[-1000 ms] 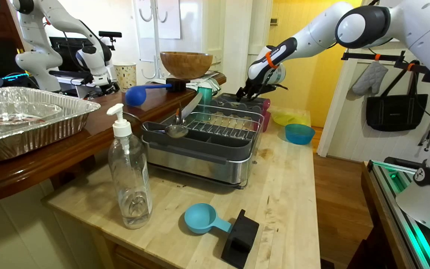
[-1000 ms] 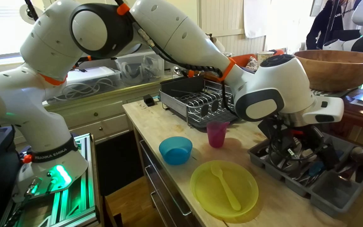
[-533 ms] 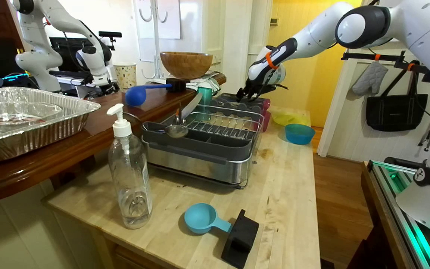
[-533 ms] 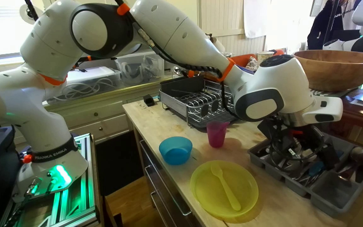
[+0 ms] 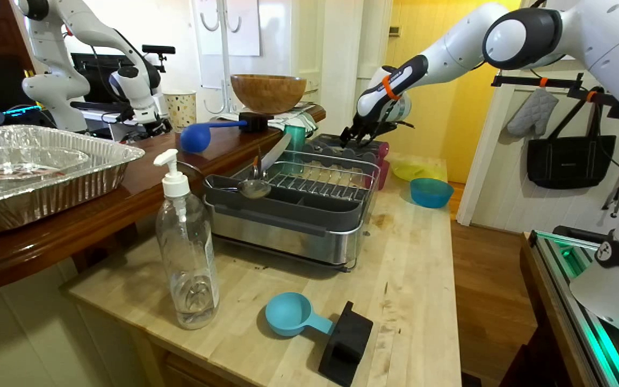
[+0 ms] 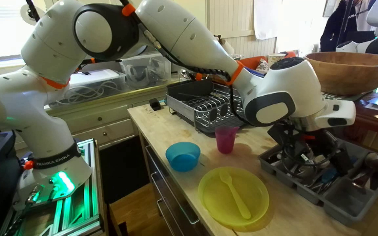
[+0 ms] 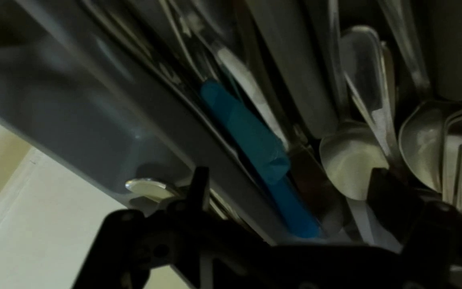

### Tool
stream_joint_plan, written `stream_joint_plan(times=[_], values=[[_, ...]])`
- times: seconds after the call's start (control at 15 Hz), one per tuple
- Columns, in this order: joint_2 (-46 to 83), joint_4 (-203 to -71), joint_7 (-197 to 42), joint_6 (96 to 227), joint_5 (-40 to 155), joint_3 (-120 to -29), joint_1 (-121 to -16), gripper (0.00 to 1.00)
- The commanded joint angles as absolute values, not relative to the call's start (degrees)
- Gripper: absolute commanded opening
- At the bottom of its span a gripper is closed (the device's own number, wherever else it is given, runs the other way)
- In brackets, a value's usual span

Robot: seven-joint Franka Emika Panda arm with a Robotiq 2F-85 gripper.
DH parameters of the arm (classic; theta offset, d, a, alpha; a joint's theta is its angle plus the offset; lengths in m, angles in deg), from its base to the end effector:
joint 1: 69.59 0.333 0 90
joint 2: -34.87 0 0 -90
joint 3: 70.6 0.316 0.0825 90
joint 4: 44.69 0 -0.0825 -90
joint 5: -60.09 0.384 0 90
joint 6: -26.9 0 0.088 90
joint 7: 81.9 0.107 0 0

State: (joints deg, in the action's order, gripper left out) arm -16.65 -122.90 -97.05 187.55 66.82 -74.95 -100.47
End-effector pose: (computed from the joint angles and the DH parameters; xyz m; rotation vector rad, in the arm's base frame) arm 0.6412 -0.4393 0.2378 2.7796 -0.5712 0.7254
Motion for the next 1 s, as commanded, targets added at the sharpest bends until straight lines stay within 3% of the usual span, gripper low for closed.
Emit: stream_joint_plan(times=[0.0, 0.93], values=[[-16.1, -124.4, -98.5, 185.9, 65.9, -73.4, -100.9, 1.00], [-16.6, -124.9, -100.0, 188.0, 65.6, -73.0, -100.8, 1.00]])
